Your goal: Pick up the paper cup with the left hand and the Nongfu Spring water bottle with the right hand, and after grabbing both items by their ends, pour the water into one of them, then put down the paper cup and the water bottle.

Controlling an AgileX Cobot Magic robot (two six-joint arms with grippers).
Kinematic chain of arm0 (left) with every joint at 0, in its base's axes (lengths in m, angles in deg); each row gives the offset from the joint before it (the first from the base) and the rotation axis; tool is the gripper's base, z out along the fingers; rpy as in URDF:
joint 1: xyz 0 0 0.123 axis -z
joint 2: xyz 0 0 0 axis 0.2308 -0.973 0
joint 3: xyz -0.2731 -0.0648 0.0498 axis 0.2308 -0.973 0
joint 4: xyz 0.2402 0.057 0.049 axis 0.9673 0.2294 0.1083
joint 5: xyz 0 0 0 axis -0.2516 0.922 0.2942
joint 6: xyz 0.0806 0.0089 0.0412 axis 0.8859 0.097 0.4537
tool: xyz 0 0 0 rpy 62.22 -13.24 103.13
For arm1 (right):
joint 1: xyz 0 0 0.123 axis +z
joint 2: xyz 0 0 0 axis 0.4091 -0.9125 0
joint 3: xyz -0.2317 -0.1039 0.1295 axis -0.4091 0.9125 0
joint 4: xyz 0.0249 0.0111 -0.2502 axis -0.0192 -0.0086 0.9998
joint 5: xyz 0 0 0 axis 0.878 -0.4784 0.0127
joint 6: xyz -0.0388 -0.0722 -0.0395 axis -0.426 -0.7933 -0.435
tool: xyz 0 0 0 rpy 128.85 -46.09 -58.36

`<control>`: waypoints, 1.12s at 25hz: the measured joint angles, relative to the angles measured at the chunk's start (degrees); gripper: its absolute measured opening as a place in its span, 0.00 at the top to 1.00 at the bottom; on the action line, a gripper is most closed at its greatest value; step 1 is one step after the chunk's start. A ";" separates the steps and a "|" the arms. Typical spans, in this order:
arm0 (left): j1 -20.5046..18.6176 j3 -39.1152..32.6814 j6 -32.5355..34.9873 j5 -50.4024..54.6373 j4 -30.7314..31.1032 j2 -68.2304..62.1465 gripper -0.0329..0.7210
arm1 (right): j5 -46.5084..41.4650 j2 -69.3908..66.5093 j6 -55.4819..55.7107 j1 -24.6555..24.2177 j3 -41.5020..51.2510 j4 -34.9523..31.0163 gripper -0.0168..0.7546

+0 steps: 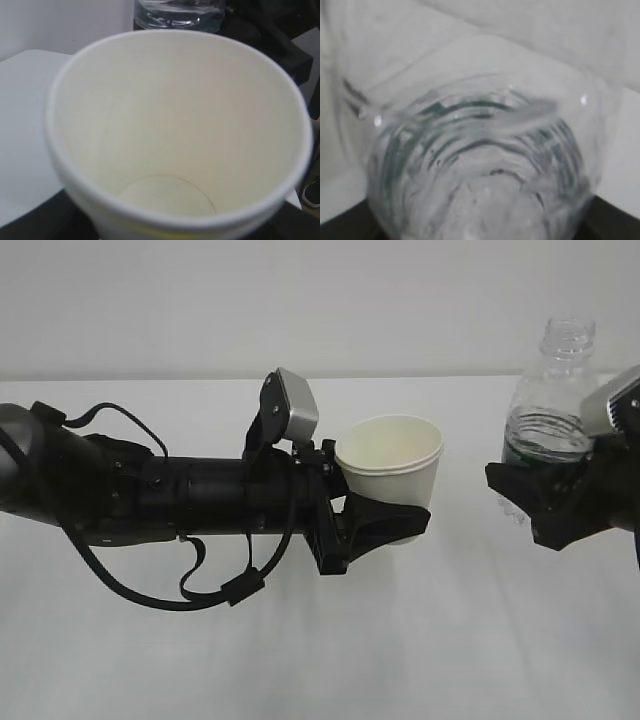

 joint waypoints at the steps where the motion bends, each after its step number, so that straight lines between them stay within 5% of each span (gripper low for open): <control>1: 0.00 0.00 0.00 0.09 0.00 0.00 0.33 | 0.71 0.00 -1.58 0.00 0.57 -1.50 0.37; 8: 0.00 0.00 -0.13 3.04 2.53 0.00 0.33 | 4.17 0.00 -7.53 0.00 3.40 -7.38 0.37; 28: 0.40 0.00 0.35 3.26 3.70 -3.26 0.33 | 4.25 -2.74 -18.37 0.00 3.52 -7.82 0.37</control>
